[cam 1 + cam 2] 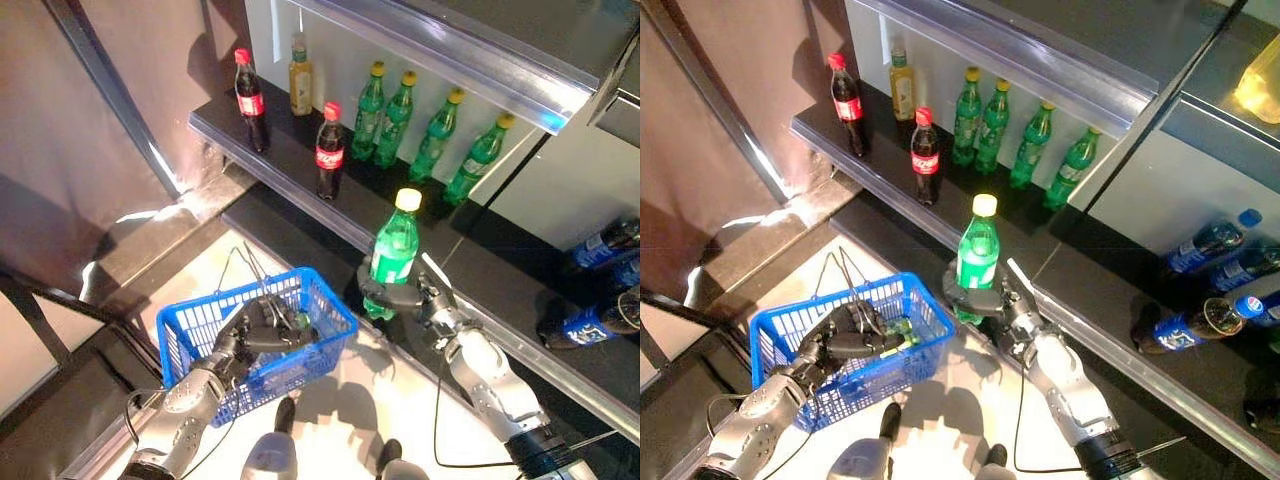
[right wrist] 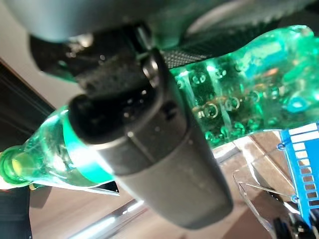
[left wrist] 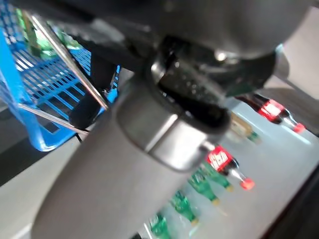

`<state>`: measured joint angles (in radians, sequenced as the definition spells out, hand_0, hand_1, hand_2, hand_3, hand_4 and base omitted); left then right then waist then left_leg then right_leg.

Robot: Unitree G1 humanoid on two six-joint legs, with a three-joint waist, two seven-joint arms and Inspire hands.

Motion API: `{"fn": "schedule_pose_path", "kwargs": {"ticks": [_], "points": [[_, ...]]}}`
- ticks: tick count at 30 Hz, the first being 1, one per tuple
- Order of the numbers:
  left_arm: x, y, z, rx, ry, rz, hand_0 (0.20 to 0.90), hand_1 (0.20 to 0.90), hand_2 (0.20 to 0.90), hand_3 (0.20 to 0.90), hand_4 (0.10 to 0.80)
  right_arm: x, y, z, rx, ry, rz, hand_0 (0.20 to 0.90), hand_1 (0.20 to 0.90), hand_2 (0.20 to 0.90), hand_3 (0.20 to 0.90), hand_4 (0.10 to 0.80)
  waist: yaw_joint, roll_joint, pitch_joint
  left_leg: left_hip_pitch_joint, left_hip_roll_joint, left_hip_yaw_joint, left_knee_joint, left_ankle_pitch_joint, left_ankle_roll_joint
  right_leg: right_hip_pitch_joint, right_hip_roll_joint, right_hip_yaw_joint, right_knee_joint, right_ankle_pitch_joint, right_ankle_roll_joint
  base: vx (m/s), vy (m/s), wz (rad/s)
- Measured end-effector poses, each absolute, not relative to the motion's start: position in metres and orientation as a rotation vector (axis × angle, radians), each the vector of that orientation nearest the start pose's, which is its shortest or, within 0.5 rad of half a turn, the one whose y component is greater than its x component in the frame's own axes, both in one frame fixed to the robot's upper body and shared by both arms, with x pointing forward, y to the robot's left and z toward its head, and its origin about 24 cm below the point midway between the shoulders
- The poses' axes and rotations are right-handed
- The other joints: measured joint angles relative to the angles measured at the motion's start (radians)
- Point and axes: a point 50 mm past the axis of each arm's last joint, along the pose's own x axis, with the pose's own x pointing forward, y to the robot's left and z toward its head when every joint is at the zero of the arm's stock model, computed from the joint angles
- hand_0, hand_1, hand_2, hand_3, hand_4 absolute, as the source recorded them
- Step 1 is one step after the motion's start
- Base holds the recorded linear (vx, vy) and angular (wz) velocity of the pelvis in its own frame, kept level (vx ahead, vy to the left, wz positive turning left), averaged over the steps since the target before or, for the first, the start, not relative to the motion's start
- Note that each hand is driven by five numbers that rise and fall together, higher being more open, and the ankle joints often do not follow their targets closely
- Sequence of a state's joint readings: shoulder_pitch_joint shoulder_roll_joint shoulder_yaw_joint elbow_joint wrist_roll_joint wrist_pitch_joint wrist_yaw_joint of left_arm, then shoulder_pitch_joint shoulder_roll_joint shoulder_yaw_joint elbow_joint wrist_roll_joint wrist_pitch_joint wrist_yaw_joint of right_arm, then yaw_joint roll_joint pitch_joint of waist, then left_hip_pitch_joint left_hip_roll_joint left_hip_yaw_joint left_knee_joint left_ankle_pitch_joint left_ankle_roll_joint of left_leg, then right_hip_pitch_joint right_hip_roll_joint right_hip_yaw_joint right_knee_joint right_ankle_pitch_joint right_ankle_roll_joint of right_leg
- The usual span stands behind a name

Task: Pick up the drink and place into the basket.

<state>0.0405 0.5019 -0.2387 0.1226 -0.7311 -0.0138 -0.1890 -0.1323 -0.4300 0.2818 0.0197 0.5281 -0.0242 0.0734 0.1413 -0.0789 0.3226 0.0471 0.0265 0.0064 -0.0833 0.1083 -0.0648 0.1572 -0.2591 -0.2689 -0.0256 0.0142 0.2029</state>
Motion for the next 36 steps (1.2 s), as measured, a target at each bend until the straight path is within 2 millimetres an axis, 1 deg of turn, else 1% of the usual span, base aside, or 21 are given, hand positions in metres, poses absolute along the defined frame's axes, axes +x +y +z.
{"fn": "schedule_pose_path", "kwargs": {"ticks": [6, 10, 14, 15, 18, 24, 27, 29, 30, 33, 36], "points": [[0.233, 0.194, 0.014, -0.248, 0.229, -0.326, 0.3, 0.3, 0.3, 0.2, 0.1, 0.27, -0.155, 0.064, 0.079, -0.003, 0.355, 0.3, 0.3, 0.3, 0.2, 0.1, -0.001, -0.006, -0.001, -0.001, 0.001, 0.0, 0.0, 0.001, -0.001, 0.003, 0.001, -0.004, -0.003, 0.0, 0.0, 0.0, 0.0, 0.0], [0.234, 0.185, 0.026, -0.25, 0.198, -0.4, 0.3, 0.3, 0.3, 0.2, 0.1, 0.27, -0.155, 0.064, 0.079, -0.002, 0.355, 0.3, 0.3, 0.3, 0.2, 0.1, 0.011, -0.018, -0.001, -0.003, 0.001, -0.011, 0.0, 0.002, -0.003, 0.015, 0.004, -0.023, -0.014, 0.0, -0.001, -0.018, 0.009, 0.08], [0.234, 0.181, 0.033, -0.252, 0.17, -0.442, 0.3, 0.3, 0.3, 0.2, 0.1, 0.27, -0.155, 0.064, 0.08, -0.004, 0.356, 0.3, 0.3, 0.3, 0.2, 0.1, 0.022, -0.019, -0.002, -0.003, 0.001, -0.016, 0.0, 0.002, -0.003, 0.019, 0.004, -0.026, -0.016, 0.0, -0.001, -0.009, 0.016, 0.06], [0.234, 0.18, 0.038, -0.25, 0.152, -0.463, 0.3, 0.3, 0.3, 0.2, 0.1, 0.27, -0.154, 0.064, 0.083, -0.005, 0.357, 0.3, 0.3, 0.3, 0.2, 0.1, 0.024, -0.019, -0.002, -0.003, 0.0, -0.02, 0.0, 0.002, -0.003, 0.024, 0.004, -0.029, -0.018, 0.0, -0.001, -0.01, 0.032, 0.07], [0.234, 0.176, 0.044, -0.257, 0.126, -0.495, 0.3, 0.3, 0.3, 0.2, 0.1, 0.27, -0.152, 0.065, 0.087, -0.009, 0.364, 0.3, 0.3, 0.3, 0.2, 0.1, 0.028, -0.021, -0.003, -0.002, -0.001, -0.022, 0.0, 0.002, -0.003, 0.033, 0.006, -0.032, -0.032, 0.001, -0.001, -0.012, 0.034, 0.04], [0.233, 0.173, 0.053, -0.251, 0.094, -0.555, 0.3, 0.3, 0.3, 0.2, 0.1, 0.269, -0.149, 0.062, 0.082, 0.015, 0.378, 0.3, 0.3, 0.3, 0.2, 0.1, 0.032, -0.022, -0.004, -0.001, 0.0, -0.028, 0.0, 0.003, -0.005, 0.04, 0.008, -0.048, -0.034, 0.001, -0.001, -0.004, 0.019, 0.03], [0.233, 0.171, 0.055, -0.257, 0.086, -0.584, 0.3, 0.3, 0.3, 0.2, 0.1, 0.269, -0.147, 0.06, 0.074, 0.033, 0.385, 0.3, 0.3, 0.3, 0.2, 0.1, 0.049, -0.022, -0.004, -0.002, 0.0, -0.029, 0.0, 0.003, -0.005, 0.041, 0.008, -0.049, -0.035, 0.001, -0.001, 0.0, 0.0, 0.0], [0.233, 0.171, 0.055, -0.263, 0.086, -0.584, 0.3, 0.3, 0.3, 0.2, 0.1, 0.269, -0.144, 0.06, 0.06, 0.035, 0.396, 0.3, 0.3, 0.3, 0.2, 0.1, 0.05, -0.022, -0.004, -0.002, 0.0, -0.03, 0.0, 0.003, -0.005, 0.041, 0.008, -0.051, -0.035, 0.001, -0.001, 0.005, 0.007, 0.02], [0.233, 0.17, 0.055, -0.266, 0.087, -0.587, 0.3, 0.3, 0.3, 0.2, 0.1, 0.268, -0.137, 0.059, 0.051, 0.043, 0.425, 0.3, 0.3, 0.3, 0.2, 0.1, 0.05, -0.022, -0.004, -0.002, 0.0, -0.032, 0.0, 0.003, -0.005, 0.043, 0.008, -0.053, -0.035, 0.001, -0.001, 0.015, 0.013, 0.03], [0.232, 0.166, 0.056, -0.267, 0.084, -0.622, 0.3, 0.3, 0.3, 0.2, 0.1, 0.266, -0.127, 0.055, 0.014, 0.059, 0.461, 0.3, 0.3, 0.3, 0.2, 0.1, 0.053, -0.025, -0.005, -0.001, 0.0, -0.036, 0.0, 0.003, -0.005, 0.047, 0.009, -0.057, -0.038, 0.001, -0.001, 0.013, 0.004, 0.04], [0.231, 0.162, 0.061, -0.265, 0.072, -0.661, 0.3, 0.3, 0.3, 0.2, 0.1, 0.263, -0.121, 0.049, -0.023, 0.084, 0.488, 0.3, 0.3, 0.3, 0.2, 0.1, 0.068, -0.025, -0.006, -0.001, 0.0, -0.038, 0.0, 0.004, -0.006, 0.049, 0.009, -0.057, -0.04, 0.001, -0.001, 0.0, 0.0, 0.0]]}}
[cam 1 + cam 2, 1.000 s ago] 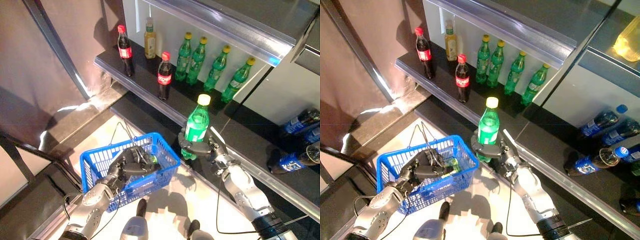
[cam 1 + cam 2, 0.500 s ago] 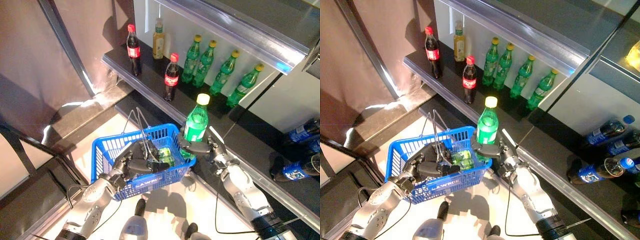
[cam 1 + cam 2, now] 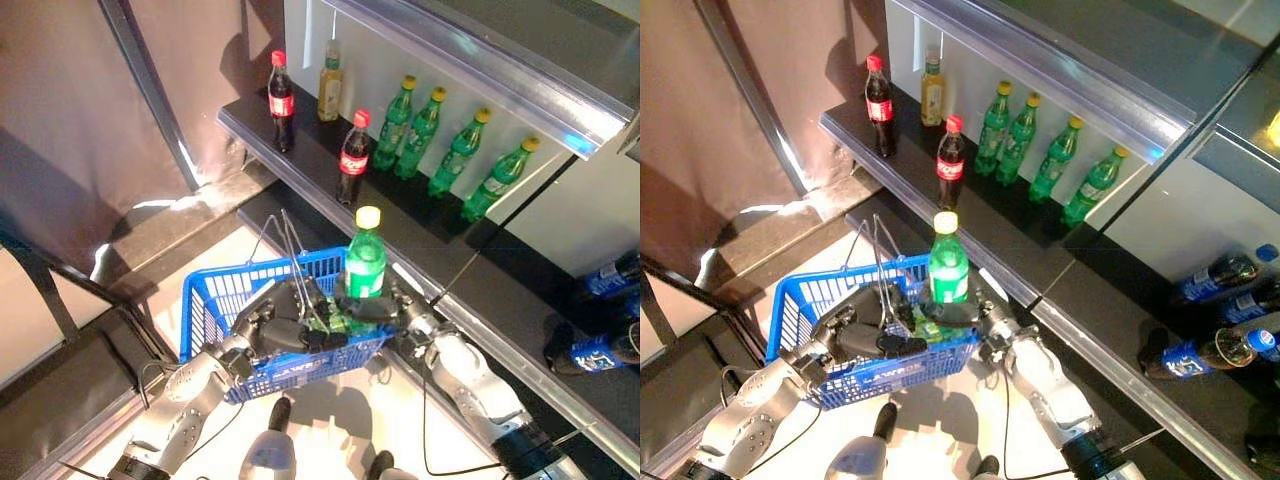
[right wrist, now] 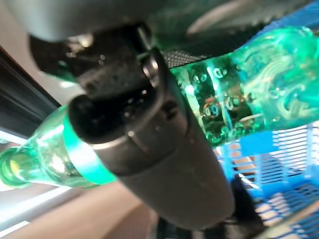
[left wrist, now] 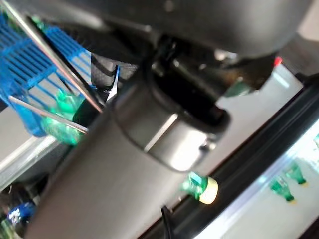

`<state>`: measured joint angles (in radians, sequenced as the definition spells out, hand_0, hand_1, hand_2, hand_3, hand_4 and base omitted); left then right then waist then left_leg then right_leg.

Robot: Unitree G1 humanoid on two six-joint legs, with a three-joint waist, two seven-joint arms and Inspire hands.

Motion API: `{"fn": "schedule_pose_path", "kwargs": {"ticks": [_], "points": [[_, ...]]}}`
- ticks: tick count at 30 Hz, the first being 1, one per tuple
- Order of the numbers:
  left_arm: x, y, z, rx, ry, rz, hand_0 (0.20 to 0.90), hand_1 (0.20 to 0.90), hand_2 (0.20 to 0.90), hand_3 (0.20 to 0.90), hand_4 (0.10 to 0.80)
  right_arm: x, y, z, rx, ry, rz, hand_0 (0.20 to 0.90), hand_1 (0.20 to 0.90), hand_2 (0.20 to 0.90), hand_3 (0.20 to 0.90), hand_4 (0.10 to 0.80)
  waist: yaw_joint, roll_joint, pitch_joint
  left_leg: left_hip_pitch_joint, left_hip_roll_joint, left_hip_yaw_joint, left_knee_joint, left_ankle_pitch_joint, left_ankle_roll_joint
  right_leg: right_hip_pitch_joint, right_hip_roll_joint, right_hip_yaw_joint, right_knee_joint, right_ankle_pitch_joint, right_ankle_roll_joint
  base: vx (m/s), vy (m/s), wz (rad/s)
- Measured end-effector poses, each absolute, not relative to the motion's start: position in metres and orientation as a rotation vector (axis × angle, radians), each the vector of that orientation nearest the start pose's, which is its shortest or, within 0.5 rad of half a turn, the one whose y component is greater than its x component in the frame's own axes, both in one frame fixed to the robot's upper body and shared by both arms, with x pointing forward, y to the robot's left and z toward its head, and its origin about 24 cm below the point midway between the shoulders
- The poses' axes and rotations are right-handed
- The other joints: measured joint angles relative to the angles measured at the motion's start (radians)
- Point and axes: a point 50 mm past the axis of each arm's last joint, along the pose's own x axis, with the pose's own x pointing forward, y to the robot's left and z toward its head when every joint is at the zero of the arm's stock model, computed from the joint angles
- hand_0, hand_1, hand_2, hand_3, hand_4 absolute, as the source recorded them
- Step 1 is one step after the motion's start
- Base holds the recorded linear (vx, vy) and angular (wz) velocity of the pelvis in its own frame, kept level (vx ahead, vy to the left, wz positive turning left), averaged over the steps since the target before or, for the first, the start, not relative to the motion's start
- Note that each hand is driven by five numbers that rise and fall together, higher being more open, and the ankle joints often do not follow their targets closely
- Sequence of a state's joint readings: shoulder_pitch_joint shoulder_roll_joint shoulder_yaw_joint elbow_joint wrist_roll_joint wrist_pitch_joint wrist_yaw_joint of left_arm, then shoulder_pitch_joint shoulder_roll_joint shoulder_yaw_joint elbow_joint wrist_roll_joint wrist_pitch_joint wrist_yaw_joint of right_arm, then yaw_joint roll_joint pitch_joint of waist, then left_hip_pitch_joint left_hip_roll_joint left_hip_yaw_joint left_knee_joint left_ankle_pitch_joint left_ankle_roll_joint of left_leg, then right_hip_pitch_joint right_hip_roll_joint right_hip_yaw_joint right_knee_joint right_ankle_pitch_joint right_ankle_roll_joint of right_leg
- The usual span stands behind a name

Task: Pick up the drink and place into the basket.

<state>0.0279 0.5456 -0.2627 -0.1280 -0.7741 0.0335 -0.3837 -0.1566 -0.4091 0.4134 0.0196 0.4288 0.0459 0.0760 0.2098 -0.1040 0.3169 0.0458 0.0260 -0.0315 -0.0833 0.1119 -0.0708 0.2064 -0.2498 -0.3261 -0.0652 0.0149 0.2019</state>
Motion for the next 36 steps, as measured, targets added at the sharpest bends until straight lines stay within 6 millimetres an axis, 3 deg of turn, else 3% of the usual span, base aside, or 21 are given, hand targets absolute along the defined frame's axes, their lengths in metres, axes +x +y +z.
{"fn": "schedule_pose_path", "kwargs": {"ticks": [10, 22, 36], "points": [[0.23, 0.155, 0.061, -0.245, 0.102, -0.748, 0.3, 0.3, 0.3, 0.2, 0.1, 0.278, -0.122, 0.039, -0.116, 0.131, 0.469, 0.3, 0.3, 0.3, 0.2, 0.1, 0.019, -0.007, -0.004, 0.004, 0.0, -0.015, 0.0, 0.002, -0.004, 0.017, 0.004, -0.02, -0.007, 0.0, 0.0, 0.008, -0.01, 0.04], [0.234, 0.132, 0.083, -0.205, 0.023, -0.941, 0.3, 0.3, 0.3, 0.2, 0.1, 0.277, -0.124, 0.001, -0.394, 0.308, 0.489, 0.3, 0.3, 0.3, 0.2, 0.1, 0.033, -0.022, -0.014, 0.005, 0.0, -0.016, 0.0, 0.003, -0.004, 0.02, 0.004, -0.022, -0.009, 0.0, -0.001, 0.0, 0.0, 0.0], [0.238, 0.125, 0.09, -0.187, 0.002, -0.979, 0.3, 0.3, 0.3, 0.2, 0.1, 0.291, -0.109, 0.009, -0.654, 0.276, 0.575, 0.3, 0.3, 0.3, 0.2, 0.1, 0.036, -0.027, -0.017, 0.007, 0.0, -0.016, 0.0, 0.003, -0.004, 0.022, 0.005, -0.022, -0.014, 0.002, -0.002, 0.0, 0.0, 0.0]]}}
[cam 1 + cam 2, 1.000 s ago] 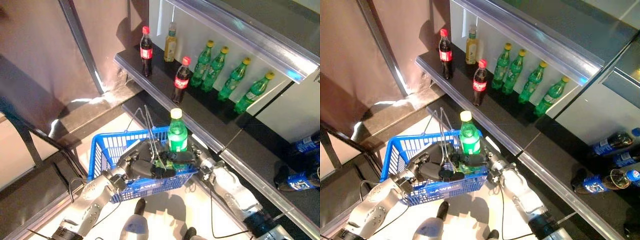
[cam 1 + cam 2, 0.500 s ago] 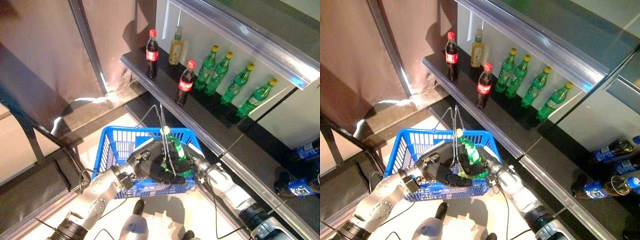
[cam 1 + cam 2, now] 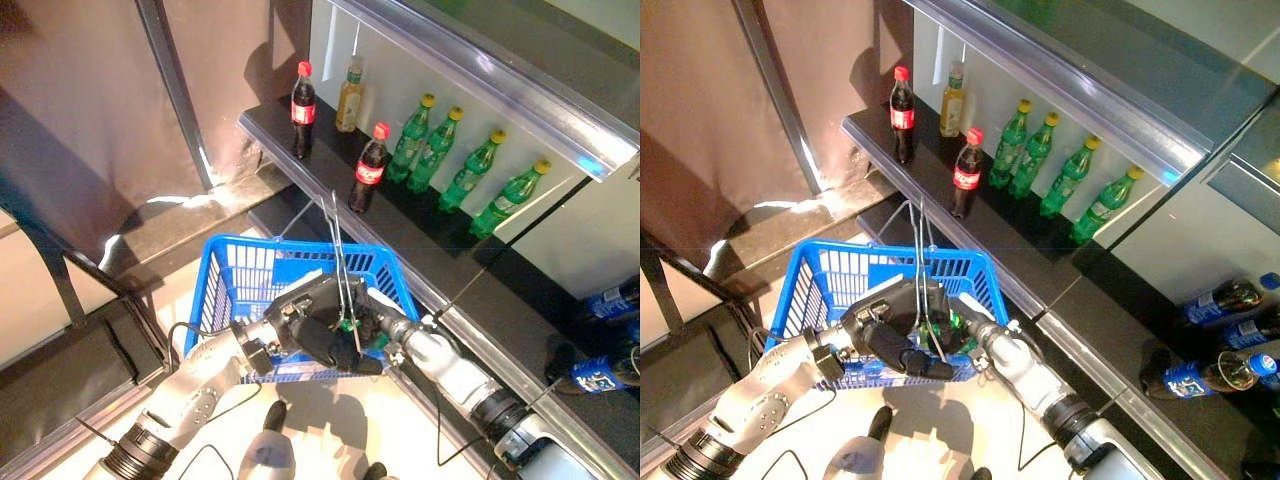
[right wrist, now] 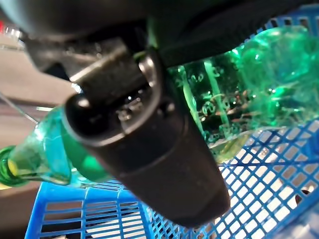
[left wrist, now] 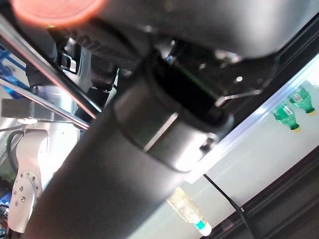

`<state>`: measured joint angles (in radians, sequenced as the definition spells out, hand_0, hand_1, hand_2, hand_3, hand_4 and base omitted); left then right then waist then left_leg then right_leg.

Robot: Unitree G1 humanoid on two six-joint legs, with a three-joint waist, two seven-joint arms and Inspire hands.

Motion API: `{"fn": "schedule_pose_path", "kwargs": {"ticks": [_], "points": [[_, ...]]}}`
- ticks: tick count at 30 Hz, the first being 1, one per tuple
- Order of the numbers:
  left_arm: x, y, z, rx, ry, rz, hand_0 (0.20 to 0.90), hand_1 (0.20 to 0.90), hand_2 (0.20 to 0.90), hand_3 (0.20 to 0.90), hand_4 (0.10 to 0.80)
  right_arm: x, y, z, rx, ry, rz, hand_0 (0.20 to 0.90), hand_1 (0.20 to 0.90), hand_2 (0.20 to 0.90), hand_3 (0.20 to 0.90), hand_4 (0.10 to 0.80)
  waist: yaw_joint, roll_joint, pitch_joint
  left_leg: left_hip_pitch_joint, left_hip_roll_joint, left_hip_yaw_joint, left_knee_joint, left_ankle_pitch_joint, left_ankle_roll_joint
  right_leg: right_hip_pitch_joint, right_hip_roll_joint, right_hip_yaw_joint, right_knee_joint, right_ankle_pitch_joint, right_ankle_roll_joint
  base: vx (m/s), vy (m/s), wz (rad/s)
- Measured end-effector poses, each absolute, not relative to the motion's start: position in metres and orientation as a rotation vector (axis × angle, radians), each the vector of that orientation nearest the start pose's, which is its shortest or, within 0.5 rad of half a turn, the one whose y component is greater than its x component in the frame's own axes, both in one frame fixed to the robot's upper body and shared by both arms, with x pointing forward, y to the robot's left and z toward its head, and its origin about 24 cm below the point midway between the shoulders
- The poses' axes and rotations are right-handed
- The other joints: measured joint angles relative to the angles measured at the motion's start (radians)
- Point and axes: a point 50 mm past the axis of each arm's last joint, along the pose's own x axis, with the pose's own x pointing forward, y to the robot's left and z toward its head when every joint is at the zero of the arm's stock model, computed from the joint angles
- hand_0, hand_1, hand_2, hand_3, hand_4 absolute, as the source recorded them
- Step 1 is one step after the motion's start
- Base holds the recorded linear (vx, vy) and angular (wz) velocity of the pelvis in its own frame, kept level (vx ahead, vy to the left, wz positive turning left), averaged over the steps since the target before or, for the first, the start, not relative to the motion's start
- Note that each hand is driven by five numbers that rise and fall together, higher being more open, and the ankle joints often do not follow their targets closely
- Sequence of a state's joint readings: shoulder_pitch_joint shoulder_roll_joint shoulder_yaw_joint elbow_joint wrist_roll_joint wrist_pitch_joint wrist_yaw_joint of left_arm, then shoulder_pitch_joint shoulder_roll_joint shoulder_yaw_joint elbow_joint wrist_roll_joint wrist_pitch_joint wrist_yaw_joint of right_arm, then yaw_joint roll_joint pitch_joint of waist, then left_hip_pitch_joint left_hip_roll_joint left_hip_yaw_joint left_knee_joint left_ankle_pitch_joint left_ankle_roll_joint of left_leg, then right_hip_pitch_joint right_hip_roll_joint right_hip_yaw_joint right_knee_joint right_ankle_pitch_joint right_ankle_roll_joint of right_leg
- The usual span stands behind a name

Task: Pick up the drink and place into the basket.

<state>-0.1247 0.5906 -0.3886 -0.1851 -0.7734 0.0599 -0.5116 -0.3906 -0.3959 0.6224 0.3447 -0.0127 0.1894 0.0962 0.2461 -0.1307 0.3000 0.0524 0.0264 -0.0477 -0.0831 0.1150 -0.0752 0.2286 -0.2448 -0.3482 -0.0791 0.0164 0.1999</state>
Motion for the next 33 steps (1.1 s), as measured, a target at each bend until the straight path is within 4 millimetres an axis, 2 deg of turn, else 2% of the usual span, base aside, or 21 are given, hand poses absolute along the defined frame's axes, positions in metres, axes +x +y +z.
{"fn": "schedule_pose_path", "kwargs": {"ticks": [9, 11, 16, 17, 18, 22, 23, 24, 33], "points": [[0.235, 0.12, 0.087, -0.191, 0.018, -1.028, 0.3, 0.3, 0.3, 0.2, 0.1, 0.299, -0.097, 0.02, -0.877, 0.194, 0.652, 0.3, 0.3, 0.3, 0.2, 0.1, 0.0, 0.0, 0.0, 0.001, 0.001, 0.002, 0.0, 0.0, 0.0, 0.001, 0.001, 0.001, -0.005, 0.003, -0.001, 0.0, 0.0, 0.0], [0.233, 0.117, 0.087, -0.192, 0.019, -1.042, 0.3, 0.3, 0.3, 0.2, 0.1, 0.301, -0.093, 0.024, -0.929, 0.17, 0.671, 0.335, 0.335, 0.335, 0.241, 0.141, -0.001, 0.0, 0.0, 0.001, 0.001, 0.004, 0.0, 0.0, 0.0, 0.001, 0.001, 0.003, -0.005, 0.003, -0.002, 0.0, 0.0, 0.0], [0.23, 0.11, 0.09, -0.193, 0.022, -1.083, 0.3, 0.3, 0.3, 0.2, 0.1, 0.305, -0.086, 0.029, -1.004, 0.138, 0.706, 0.321, 0.321, 0.321, 0.225, 0.125, 0.003, 0.0, 0.0, 0.001, 0.002, 0.005, 0.0, 0.0, 0.0, 0.0, 0.001, 0.004, -0.005, 0.003, -0.002, 0.0, 0.0, 0.0], [0.23, 0.107, 0.091, -0.188, 0.022, -1.105, 0.3, 0.3, 0.3, 0.2, 0.1, 0.305, -0.086, 0.029, -1.008, 0.138, 0.709, 0.349, 0.349, 0.349, 0.258, 0.158, 0.01, 0.0, 0.0, 0.001, 0.002, 0.005, 0.0, 0.0, 0.0, 0.0, 0.001, 0.004, -0.005, 0.004, -0.002, 0.0, 0.0, 0.0], [0.23, 0.105, 0.092, -0.185, 0.021, -1.117, 0.3, 0.3, 0.3, 0.2, 0.1, 0.305, -0.085, 0.029, -1.01, 0.139, 0.711, 0.441, 0.441, 0.441, 0.365, 0.265, 0.013, -0.001, 0.0, 0.001, 0.002, 0.005, 0.0, 0.0, 0.0, 0.0, 0.001, 0.004, -0.005, 0.004, -0.002, 0.0, 0.0, 0.0], [0.23, 0.105, 0.092, -0.185, 0.021, -1.117, 0.3, 0.3, 0.3, 0.2, 0.1, 0.305, -0.085, 0.029, -1.01, 0.139, 0.711, 0.441, 0.441, 0.441, 0.365, 0.265, 0.013, -0.001, 0.0, 0.001, 0.002, 0.005, 0.0, 0.0, 0.0, 0.0, 0.001, 0.004, -0.005, 0.004, -0.002, 0.0, 0.0, 0.0], [0.232, 0.101, 0.096, -0.175, 0.009, -1.155, 0.3, 0.3, 0.3, 0.2, 0.1, 0.304, -0.079, 0.029, -1.051, 0.135, 0.75, 0.441, 0.441, 0.441, 0.365, 0.265, 0.019, -0.005, -0.004, 0.002, 0.003, 0.006, 0.0, -0.001, -0.001, -0.001, 0.002, 0.006, -0.005, 0.004, -0.002, 0.0, 0.0, 0.0], [0.233, 0.098, 0.099, -0.165, 0.0, -1.172, 0.3, 0.3, 0.3, 0.2, 0.1, 0.303, -0.077, 0.028, -1.052, 0.133, 0.758, 0.9, 0.9, 0.9, 0.9, 0.8, 0.025, -0.01, -0.006, 0.002, 0.003, 0.006, 0.0, -0.001, -0.001, -0.001, 0.002, 0.006, -0.005, 0.004, -0.002, 0.0, 0.0, 0.0], [0.232, 0.098, 0.097, -0.152, 0.026, -1.174, 0.3, 0.3, 0.3, 0.2, 0.1, 0.303, -0.073, 0.029, -1.048, 0.133, 0.777, 0.9, 0.9, 0.9, 0.9, 0.8, 0.023, -0.018, -0.012, 0.002, 0.003, 0.011, 0.0, -0.001, -0.001, -0.004, 0.002, 0.014, -0.005, 0.004, -0.003, 0.0, 0.0, 0.0]]}}
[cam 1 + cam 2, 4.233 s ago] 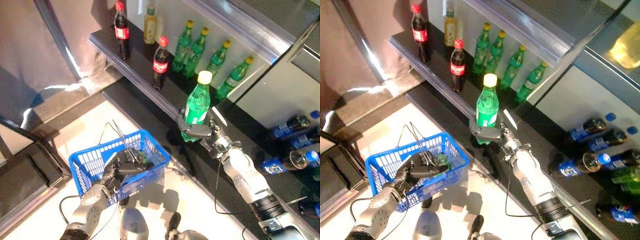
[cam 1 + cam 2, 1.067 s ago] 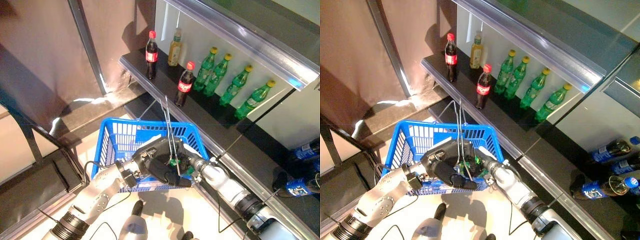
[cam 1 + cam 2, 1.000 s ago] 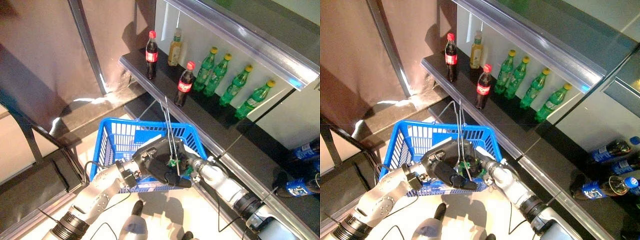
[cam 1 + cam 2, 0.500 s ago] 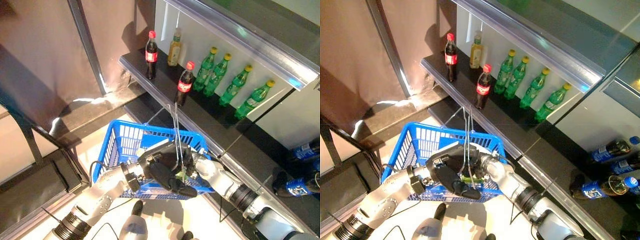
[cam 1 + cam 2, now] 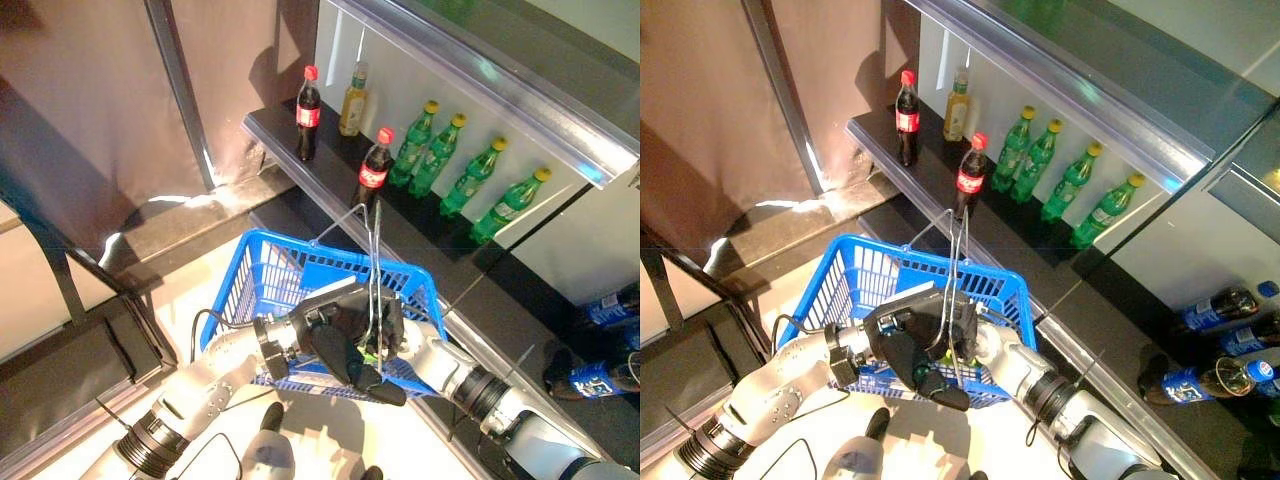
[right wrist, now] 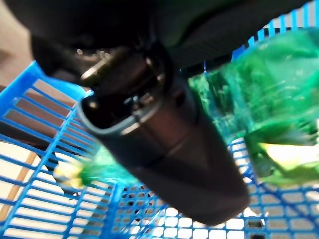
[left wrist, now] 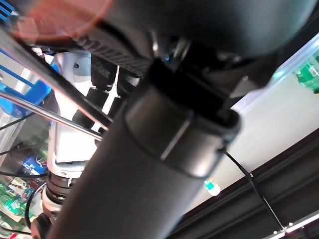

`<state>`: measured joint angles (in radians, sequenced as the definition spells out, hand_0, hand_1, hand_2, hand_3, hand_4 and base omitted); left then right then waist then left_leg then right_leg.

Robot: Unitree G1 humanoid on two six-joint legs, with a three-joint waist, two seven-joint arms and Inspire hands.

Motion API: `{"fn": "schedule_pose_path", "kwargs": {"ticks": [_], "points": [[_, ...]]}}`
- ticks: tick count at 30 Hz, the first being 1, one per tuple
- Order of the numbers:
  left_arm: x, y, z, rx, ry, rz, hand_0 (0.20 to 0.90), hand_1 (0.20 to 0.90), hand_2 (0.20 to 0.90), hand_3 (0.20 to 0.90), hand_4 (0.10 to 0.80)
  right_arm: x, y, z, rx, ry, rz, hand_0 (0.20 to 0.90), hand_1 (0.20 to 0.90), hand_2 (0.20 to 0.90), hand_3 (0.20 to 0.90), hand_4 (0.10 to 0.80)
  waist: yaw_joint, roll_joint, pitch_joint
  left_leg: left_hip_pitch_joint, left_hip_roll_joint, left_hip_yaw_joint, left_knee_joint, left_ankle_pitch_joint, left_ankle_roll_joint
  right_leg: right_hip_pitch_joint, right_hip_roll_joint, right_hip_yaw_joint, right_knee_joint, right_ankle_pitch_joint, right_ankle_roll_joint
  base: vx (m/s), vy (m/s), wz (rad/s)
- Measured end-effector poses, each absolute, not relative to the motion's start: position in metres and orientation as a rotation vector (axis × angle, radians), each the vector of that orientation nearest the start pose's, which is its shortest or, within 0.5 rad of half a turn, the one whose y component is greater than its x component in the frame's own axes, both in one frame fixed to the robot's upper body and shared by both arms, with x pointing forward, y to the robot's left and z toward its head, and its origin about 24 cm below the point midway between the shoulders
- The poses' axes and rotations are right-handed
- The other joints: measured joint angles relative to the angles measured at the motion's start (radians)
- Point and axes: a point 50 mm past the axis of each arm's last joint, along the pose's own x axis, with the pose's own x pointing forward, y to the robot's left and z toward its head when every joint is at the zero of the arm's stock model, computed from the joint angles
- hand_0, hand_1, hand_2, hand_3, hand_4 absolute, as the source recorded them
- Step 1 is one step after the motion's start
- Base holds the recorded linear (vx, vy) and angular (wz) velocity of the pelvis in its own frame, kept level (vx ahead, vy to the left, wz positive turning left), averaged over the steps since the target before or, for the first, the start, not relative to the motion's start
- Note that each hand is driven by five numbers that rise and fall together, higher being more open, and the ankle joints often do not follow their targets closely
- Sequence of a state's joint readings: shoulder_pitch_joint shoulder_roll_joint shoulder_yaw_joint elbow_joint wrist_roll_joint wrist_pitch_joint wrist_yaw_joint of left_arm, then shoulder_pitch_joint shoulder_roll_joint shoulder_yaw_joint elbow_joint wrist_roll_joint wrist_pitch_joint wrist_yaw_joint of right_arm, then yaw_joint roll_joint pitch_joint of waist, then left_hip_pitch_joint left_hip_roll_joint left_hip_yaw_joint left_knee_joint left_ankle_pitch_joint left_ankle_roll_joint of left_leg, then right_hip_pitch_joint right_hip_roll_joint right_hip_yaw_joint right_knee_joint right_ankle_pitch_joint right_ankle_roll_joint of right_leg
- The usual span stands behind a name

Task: Pick up the drink and place into the basket.

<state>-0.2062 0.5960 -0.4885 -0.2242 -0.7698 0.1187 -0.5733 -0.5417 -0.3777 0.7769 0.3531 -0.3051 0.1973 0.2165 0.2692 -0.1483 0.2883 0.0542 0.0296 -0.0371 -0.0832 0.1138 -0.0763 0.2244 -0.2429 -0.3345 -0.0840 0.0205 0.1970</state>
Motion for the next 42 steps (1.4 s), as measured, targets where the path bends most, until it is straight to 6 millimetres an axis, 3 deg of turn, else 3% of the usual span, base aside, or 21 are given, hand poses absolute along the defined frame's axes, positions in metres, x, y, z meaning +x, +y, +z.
{"fn": "schedule_pose_path", "kwargs": {"ticks": [32, 42], "points": [[0.233, 0.101, 0.091, -0.115, 0.074, -1.119, 0.3, 0.3, 0.3, 0.2, 0.1, 0.308, -0.078, 0.036, -1.047, 0.126, 0.745, 0.9, 0.9, 0.9, 0.9, 0.8, 0.0, 0.0, 0.0, 0.007, 0.002, 0.012, 0.0, 0.0, 0.0, -0.001, 0.0, 0.013, 0.0, 0.004, -0.001, -0.001, 0.0, 0.0], [0.242, 0.137, 0.078, -0.12, 0.113, -0.784, 0.3, 0.3, 0.3, 0.2, 0.1, 0.318, -0.107, 0.072, -1.032, 0.036, 0.609, 0.9, 0.9, 0.9, 0.9, 0.8, -0.035, -0.002, -0.001, 0.016, 0.02, 0.043, 0.0, -0.004, -0.004, -0.013, 0.011, 0.045, 0.0, 0.011, -0.009, -0.024, -0.003, -0.1]]}}
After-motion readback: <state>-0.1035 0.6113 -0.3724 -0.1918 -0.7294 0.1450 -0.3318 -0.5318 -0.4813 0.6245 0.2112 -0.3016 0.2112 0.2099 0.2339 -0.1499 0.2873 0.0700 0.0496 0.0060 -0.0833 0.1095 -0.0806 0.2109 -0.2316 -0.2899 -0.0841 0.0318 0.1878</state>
